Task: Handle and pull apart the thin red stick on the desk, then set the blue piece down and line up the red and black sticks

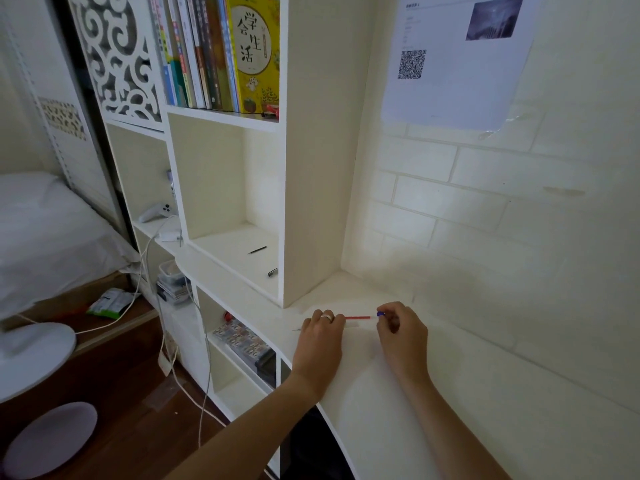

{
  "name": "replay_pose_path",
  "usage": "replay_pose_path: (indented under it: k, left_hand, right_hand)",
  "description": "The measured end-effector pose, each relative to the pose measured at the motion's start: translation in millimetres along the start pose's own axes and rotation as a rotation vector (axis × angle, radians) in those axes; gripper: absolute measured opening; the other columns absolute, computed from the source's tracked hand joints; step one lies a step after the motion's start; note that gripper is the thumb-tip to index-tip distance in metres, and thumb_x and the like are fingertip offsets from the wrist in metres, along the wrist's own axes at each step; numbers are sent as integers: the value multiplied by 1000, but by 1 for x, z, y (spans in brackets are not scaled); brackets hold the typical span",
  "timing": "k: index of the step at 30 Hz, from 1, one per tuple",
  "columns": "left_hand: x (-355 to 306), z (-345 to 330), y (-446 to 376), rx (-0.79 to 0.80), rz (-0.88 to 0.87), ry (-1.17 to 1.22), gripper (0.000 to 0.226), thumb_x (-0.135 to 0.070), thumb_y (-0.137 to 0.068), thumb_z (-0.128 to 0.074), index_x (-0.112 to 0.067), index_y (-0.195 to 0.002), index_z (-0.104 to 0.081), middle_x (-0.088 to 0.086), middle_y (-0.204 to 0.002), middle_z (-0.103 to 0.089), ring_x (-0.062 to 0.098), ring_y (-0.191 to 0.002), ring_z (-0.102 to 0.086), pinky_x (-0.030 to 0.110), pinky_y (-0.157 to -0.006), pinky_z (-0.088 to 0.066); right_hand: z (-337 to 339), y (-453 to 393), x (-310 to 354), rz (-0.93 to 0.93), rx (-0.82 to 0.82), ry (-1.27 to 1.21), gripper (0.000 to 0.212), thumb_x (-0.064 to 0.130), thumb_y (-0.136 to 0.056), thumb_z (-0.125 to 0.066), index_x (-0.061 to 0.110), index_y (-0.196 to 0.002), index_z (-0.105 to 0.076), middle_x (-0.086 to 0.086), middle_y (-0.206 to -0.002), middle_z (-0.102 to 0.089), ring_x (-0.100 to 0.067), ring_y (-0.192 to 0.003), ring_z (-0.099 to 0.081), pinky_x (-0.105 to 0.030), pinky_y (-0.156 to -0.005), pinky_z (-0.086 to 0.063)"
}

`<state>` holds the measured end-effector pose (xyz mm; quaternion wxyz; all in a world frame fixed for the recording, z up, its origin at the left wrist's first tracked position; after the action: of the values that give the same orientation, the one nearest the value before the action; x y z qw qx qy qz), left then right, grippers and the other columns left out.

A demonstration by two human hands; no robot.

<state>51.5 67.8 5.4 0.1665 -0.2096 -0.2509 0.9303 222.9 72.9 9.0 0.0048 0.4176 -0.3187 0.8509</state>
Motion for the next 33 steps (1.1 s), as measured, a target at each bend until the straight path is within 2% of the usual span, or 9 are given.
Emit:
replay_pose_path:
  k: [4,8,12,18,22,27,33]
  left_hand:
    - [8,-1,-2,-12,78,-29,28,6,-83,-50,-13,-94,-67,6,-89,-65,24,-88,-56,35,-79,-50]
    - [9,-1,-2,-22,93,-56,28,6,-81,-50,-14,-90,-67,5,-87,-64,23,-87,-55,35,-79,-49]
    - [11,-5,-4,-20,93,-75,25,3,-83,-53,-16,-91,-68,3,-89,-63,21,-88,-53,33,-81,-48]
    - [14,-8,-7,-6,107,-77,26,9,-75,-55,-14,-80,-65,5,-81,-60,24,-81,-52,34,-72,-47]
    - [14,-8,-7,-12,100,-71,25,8,-76,-56,-14,-81,-66,4,-81,-60,23,-81,-52,33,-72,-48]
    - [15,-11,-8,-1,100,-79,24,6,-79,-55,-14,-83,-67,5,-83,-61,24,-83,-53,35,-73,-48]
    - [14,-10,-7,1,107,-78,25,8,-77,-53,-14,-81,-65,4,-82,-59,24,-82,-52,34,-73,-47]
  right_hand:
    - [-11,-8,4,-4,48,34,12,8,-88,-62,19,-84,-64,5,-72,-64,-6,-67,-61,-15,-61,-45]
    - [-29,-38,10,58,144,146,13,4,-84,-60,17,-82,-63,-2,-67,-62,-15,-64,-58,-27,-60,-48]
    - [-54,-65,11,115,278,217,18,-2,-78,-60,12,-86,-69,-5,-77,-61,-20,-72,-57,-30,-67,-50]
    - [-100,-71,3,167,518,424,9,9,-87,-61,10,-91,-69,-9,-95,-61,-24,-86,-58,-31,-72,-49]
    - [-111,-68,2,184,510,460,15,7,-88,-55,11,-92,-69,-8,-97,-61,-25,-84,-60,-34,-72,-53]
    - [-110,-66,2,195,498,442,19,9,-88,-57,12,-99,-72,-7,-98,-62,-24,-86,-61,-28,-72,-49]
    - [-104,-67,1,132,492,396,17,9,-85,-60,16,-94,-73,-4,-93,-60,-23,-84,-60,-32,-72,-52]
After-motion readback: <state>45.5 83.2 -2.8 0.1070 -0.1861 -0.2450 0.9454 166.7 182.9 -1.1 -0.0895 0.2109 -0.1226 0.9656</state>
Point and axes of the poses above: each hand's wrist, its own y-axis away from the middle knuckle, its own z-axis out of the back of the hand, x = y × z, the point moved 8 cm from there along -y, towards the middle knuckle
